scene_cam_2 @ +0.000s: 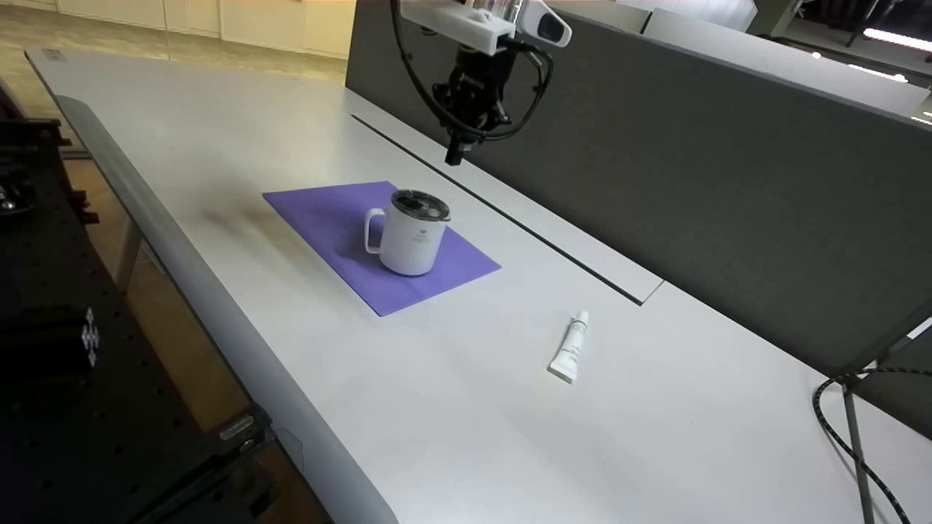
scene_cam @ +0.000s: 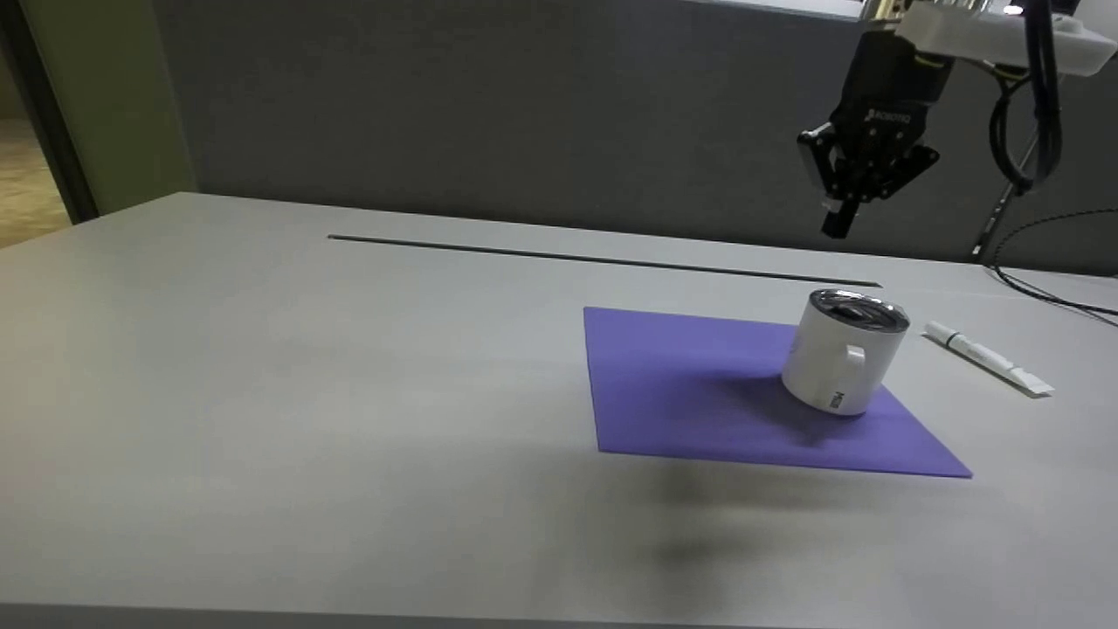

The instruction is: Close the sliding lid on the travel mug

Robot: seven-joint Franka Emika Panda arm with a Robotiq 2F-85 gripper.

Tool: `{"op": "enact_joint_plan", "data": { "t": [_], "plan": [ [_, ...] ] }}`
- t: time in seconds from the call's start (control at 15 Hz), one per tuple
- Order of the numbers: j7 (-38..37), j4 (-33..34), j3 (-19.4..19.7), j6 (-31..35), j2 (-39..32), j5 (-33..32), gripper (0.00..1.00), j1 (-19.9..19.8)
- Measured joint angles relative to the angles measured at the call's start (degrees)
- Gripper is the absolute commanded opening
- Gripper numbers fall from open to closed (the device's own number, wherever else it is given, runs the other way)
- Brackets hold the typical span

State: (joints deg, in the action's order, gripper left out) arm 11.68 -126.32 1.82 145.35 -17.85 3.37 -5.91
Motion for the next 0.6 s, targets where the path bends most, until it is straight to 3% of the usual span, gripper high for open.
{"op": "enact_joint_plan", "data": {
  "t": [0.6],
  "plan": [
    [1.8,0.4,-0.1,-1.1,4.2,-2.6,0.95,0.7]
  ]
}}
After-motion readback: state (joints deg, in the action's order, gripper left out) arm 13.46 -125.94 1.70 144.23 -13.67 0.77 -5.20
